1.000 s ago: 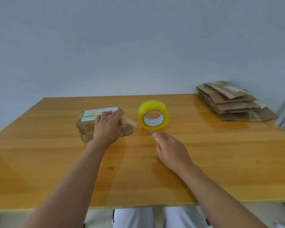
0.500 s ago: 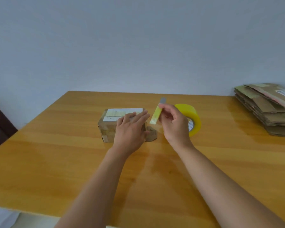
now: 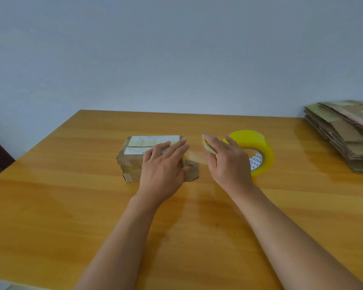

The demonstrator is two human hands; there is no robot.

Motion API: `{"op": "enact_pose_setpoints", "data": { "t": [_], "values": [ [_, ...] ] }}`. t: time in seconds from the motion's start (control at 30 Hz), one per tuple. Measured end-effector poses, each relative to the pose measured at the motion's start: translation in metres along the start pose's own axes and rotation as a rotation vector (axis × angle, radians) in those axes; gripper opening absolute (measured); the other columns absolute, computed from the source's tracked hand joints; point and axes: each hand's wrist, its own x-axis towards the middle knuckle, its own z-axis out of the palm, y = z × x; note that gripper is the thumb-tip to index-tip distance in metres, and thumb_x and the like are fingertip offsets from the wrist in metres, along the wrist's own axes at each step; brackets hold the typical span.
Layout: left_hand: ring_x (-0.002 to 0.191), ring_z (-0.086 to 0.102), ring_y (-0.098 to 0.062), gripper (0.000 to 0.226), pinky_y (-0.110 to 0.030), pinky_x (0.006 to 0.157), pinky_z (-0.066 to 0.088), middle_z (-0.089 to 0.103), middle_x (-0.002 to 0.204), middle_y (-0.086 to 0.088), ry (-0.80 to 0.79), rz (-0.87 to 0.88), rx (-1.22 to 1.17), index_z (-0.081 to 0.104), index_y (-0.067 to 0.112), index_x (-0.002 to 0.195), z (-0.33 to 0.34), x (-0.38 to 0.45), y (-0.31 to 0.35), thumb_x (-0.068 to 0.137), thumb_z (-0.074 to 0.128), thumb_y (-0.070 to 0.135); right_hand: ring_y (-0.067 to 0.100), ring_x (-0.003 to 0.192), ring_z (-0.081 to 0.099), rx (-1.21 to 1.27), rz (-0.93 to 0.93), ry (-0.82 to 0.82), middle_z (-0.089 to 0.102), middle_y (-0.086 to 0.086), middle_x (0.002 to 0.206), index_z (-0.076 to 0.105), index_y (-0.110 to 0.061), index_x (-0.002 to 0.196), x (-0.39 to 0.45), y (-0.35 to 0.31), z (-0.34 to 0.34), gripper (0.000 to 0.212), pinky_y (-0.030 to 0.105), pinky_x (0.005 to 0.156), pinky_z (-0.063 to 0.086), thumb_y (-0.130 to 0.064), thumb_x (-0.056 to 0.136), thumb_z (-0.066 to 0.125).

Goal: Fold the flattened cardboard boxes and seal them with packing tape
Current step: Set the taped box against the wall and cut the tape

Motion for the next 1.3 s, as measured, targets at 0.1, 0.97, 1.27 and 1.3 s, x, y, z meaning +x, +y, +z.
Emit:
{"op": "enact_pose_setpoints", "data": {
  "t": [0.1, 0.97, 1.27, 1.3],
  "values": [
    [0.132, 0.045, -0.023, 0.061, -0.041, 0.102, 0.034, 0.049, 0.147, 0.016, 0.002, -0.004, 0.011, 0.053, 0.03, 0.14, 0.0, 0.0, 0.001, 0.083, 0.073, 0.037, 0.026, 0.063, 0.067, -0.015, -0.016, -0.014, 0.072, 0.005, 0.076, 0.068, -0.004, 0.116, 0.001, -0.004, -0.002, 0.033, 0.057, 0.095, 0.051, -0.016, 0.093, 0.049],
    [0.134, 0.042, -0.017, 0.058, -0.033, 0.104, 0.023, 0.046, 0.148, 0.022, -0.004, -0.012, 0.022, 0.052, 0.035, 0.14, -0.003, 0.0, -0.001, 0.084, 0.042, 0.044, -0.002, 0.078, 0.051, 0.373, 0.184, -0.169, 0.06, -0.015, 0.082, 0.067, -0.01, 0.113, -0.016, -0.009, 0.0, 0.035, 0.07, 0.113, 0.022, -0.031, 0.092, 0.049],
    [0.136, 0.039, -0.014, 0.057, -0.035, 0.106, 0.026, 0.043, 0.149, 0.025, -0.054, -0.026, 0.005, 0.052, 0.037, 0.14, -0.005, 0.003, -0.005, 0.085, 0.039, 0.045, 0.002, 0.069, 0.052, 0.476, 0.214, -0.215, 0.046, -0.032, 0.073, 0.066, -0.012, 0.114, -0.017, -0.009, -0.001, 0.034, 0.066, 0.115, 0.023, -0.033, 0.092, 0.049],
    [0.136, 0.039, -0.014, 0.057, -0.035, 0.105, 0.026, 0.044, 0.149, 0.025, -0.054, -0.026, 0.005, 0.052, 0.037, 0.14, -0.005, 0.003, -0.006, 0.085, 0.04, 0.045, 0.002, 0.068, 0.051, 0.477, 0.212, -0.215, 0.046, -0.031, 0.072, 0.066, -0.012, 0.113, -0.017, -0.009, -0.001, 0.034, 0.066, 0.115, 0.024, -0.032, 0.092, 0.049]
  ]
}}
